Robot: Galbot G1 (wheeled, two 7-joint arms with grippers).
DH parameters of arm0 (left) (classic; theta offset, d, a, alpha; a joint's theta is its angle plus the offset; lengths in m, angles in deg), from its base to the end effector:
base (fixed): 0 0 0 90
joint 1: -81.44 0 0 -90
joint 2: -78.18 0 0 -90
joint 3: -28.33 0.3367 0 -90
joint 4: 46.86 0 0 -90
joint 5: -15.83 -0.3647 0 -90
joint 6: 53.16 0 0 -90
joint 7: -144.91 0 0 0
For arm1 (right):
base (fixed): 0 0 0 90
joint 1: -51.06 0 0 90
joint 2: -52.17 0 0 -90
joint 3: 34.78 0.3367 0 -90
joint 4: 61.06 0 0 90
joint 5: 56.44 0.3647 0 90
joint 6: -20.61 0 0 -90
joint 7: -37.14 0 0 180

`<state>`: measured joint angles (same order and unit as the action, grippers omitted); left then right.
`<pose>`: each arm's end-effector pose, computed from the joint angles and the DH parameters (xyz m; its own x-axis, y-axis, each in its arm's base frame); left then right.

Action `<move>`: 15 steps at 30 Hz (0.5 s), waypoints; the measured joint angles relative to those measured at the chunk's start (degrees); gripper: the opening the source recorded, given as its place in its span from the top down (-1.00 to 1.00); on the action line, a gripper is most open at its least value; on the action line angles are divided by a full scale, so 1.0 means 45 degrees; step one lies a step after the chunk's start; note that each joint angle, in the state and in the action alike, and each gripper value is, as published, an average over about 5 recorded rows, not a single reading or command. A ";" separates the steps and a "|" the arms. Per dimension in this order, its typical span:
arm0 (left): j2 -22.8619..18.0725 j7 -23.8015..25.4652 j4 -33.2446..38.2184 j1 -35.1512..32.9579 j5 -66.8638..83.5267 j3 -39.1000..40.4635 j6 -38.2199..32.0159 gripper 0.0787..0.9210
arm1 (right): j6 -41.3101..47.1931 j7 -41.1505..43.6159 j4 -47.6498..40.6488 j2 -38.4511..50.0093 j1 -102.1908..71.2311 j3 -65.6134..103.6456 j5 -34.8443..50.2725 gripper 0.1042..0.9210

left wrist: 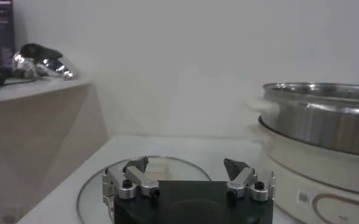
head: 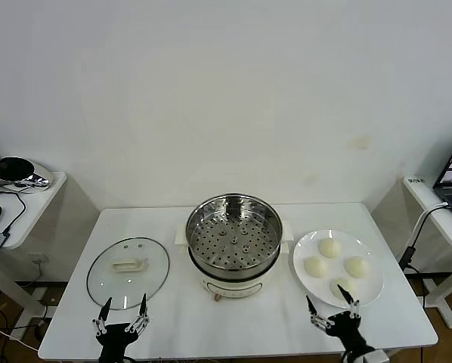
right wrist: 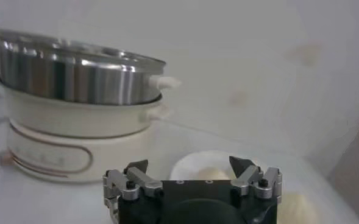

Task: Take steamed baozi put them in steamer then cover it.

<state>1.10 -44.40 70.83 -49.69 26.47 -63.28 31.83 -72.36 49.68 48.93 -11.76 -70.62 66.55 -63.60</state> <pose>0.1373 0.0462 -0.3336 -0.9857 -0.0806 0.1479 -0.0767 0.9965 0.0319 0.2015 -0.1537 -0.3134 -0.9533 -0.1910 0.2338 -0.2903 0.7923 -0.5366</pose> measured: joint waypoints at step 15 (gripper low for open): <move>0.0315 0.0061 0.0230 0.0101 -0.0907 -0.0275 0.0363 -0.77 | 0.1744 0.4317 -0.2280 0.5043 0.6316 -0.3124 -0.1640 -0.76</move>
<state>2.52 -44.12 71.87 -49.24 22.39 -64.52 33.47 -64.51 69.11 38.66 10.93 -42.20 52.49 -70.98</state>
